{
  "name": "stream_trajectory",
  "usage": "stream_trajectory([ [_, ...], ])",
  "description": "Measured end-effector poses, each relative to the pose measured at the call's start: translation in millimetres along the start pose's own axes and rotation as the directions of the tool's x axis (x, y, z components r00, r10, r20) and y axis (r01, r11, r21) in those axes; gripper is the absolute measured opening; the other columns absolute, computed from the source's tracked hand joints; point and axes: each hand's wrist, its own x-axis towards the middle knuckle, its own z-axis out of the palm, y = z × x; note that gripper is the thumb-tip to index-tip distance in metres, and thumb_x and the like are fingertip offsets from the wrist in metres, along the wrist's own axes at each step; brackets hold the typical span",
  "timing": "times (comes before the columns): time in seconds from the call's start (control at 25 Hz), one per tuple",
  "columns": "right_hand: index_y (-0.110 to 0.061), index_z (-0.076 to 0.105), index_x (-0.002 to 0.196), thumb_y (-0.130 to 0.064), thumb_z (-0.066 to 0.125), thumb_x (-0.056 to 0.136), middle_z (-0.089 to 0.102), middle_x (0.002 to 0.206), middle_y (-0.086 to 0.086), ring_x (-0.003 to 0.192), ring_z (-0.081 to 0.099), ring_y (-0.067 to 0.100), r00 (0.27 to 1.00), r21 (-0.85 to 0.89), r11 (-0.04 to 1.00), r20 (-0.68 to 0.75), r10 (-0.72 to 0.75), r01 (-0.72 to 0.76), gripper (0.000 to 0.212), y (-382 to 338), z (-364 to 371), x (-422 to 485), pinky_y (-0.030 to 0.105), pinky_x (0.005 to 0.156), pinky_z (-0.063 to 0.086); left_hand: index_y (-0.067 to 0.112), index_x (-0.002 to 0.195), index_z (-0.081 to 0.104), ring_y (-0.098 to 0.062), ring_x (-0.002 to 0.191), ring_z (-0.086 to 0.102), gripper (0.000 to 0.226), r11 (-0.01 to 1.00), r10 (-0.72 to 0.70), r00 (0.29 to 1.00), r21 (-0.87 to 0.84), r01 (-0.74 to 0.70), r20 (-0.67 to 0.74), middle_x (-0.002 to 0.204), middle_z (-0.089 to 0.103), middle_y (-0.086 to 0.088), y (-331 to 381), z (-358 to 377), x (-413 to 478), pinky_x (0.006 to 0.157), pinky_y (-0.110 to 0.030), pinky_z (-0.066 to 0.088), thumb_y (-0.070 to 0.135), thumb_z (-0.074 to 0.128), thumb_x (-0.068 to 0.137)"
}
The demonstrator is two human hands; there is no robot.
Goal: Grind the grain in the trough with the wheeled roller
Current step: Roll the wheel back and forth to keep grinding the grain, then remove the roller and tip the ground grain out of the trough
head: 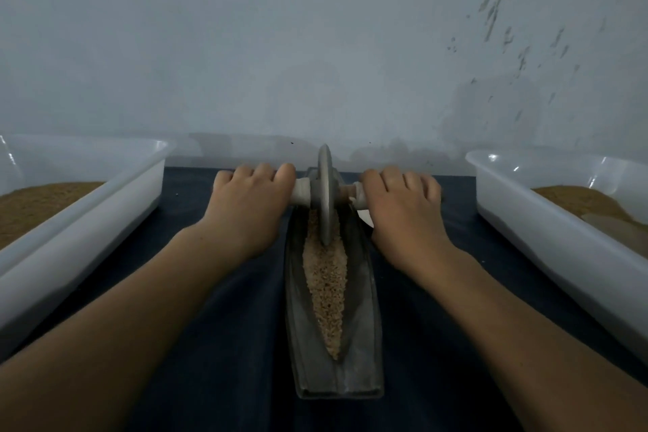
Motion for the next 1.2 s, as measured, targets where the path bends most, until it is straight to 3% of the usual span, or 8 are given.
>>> stream_trajectory([
  [0.12, -0.024, 0.051, 0.134, -0.017, 0.069, 0.083, 0.048, 0.130, 0.001, 0.129, 0.039, 0.029, 0.988, 0.025, 0.998, -0.144, -0.049, 0.053, 0.055, -0.8, 3.8, -7.5, 0.055, 0.116, 0.016, 0.027, 0.103, 0.037, -0.020, 0.084, 0.050, 0.028, 0.990, -0.047, 0.990, -0.140, 0.027, -0.135, 0.100, 0.055, 0.003, -5.2, 15.4, -20.0, 0.071, -0.038, 0.035, 0.035, 0.060, 0.091],
  [0.28, -0.023, 0.039, 0.148, -0.004, 0.061, 0.085, 0.035, 0.153, 0.007, 0.150, 0.017, 0.032, 0.982, 0.204, 0.979, -0.191, 0.015, 0.024, 0.070, 0.1, -3.0, -12.2, 0.061, 0.120, 0.008, 0.026, 0.103, 0.040, -0.018, 0.077, 0.049, 0.025, 0.984, -0.095, 0.978, -0.166, 0.064, -0.184, 0.095, 0.052, 0.005, -1.2, 17.9, -31.4, 0.064, -0.035, 0.034, 0.044, 0.055, 0.094],
  [0.44, -0.020, 0.030, 0.152, 0.000, 0.059, 0.081, 0.020, 0.162, 0.007, 0.151, 0.016, 0.030, 0.932, 0.339, 0.941, -0.334, 0.141, -0.021, 0.080, 15.5, -10.5, -11.2, 0.060, 0.117, 0.023, 0.024, 0.098, 0.037, -0.021, 0.073, 0.050, 0.025, 0.888, -0.264, 0.941, -0.435, 0.152, -0.210, 0.092, 0.051, 0.004, -5.3, 14.7, -31.0, 0.056, -0.036, 0.038, 0.043, 0.053, 0.096],
  [0.56, -0.020, 0.037, 0.144, -0.008, 0.061, 0.083, 0.037, 0.150, 0.006, 0.136, 0.038, 0.028, 0.939, 0.373, 0.920, -0.259, 0.226, -0.119, 0.067, 25.8, -3.7, -12.6, 0.049, 0.107, 0.038, 0.026, 0.098, 0.034, -0.015, 0.066, 0.046, 0.025, 0.743, -0.451, 0.870, -0.624, 0.242, -0.201, 0.087, 0.051, 0.004, -26.5, 12.1, -28.2, 0.052, -0.031, 0.032, 0.036, 0.057, 0.095],
  [0.68, -0.025, 0.046, 0.117, -0.025, 0.062, 0.089, 0.054, 0.119, -0.001, 0.103, 0.050, 0.022, 0.949, 0.324, 0.908, -0.075, 0.306, -0.267, 0.032, 37.3, 7.0, -15.0, 0.042, 0.082, 0.047, 0.026, 0.099, 0.036, -0.006, 0.061, 0.040, 0.024, 0.709, -0.542, 0.832, -0.598, 0.374, -0.122, 0.076, 0.045, 0.010, -51.1, 15.6, -28.3, 0.048, -0.027, 0.026, 0.038, 0.056, 0.095],
  [0.8, -0.029, 0.042, 0.098, -0.037, 0.060, 0.091, 0.053, 0.100, -0.006, 0.085, 0.051, 0.020, 0.933, 0.264, 0.895, 0.089, 0.349, -0.360, 0.021, 44.0, 11.8, -16.1, 0.036, 0.065, 0.043, 0.022, 0.103, 0.041, -0.013, 0.062, 0.045, 0.026, 0.676, -0.588, 0.806, -0.510, 0.533, 0.064, 0.075, 0.045, 0.008, -60.8, 22.2, -30.7, 0.052, -0.031, 0.034, 0.044, 0.054, 0.096],
  [0.96, -0.030, 0.040, 0.094, -0.040, 0.059, 0.091, 0.052, 0.095, -0.006, 0.078, 0.052, 0.016, 0.919, 0.229, 0.892, 0.162, 0.359, -0.389, 0.021, 48.1, 18.8, -16.5, 0.033, 0.059, 0.040, 0.022, 0.103, 0.049, -0.026, 0.081, 0.059, 0.031, 0.701, -0.550, 0.799, -0.387, 0.600, 0.243, 0.092, 0.061, -0.003, -64.4, 26.6, -34.6, 0.074, -0.044, 0.053, 0.051, 0.050, 0.093],
  [1.2, -0.031, 0.041, 0.092, -0.041, 0.058, 0.091, 0.052, 0.093, -0.006, 0.075, 0.053, 0.014, 0.911, 0.207, 0.896, 0.217, 0.350, -0.394, 0.021, 50.2, 25.3, -15.5, 0.033, 0.057, 0.045, 0.022, 0.106, 0.047, -0.025, 0.084, 0.059, 0.035, 0.760, -0.517, 0.792, -0.252, 0.599, 0.325, 0.097, 0.060, -0.005, -66.0, 22.4, -33.0, 0.074, -0.040, 0.052, 0.055, 0.049, 0.093],
])
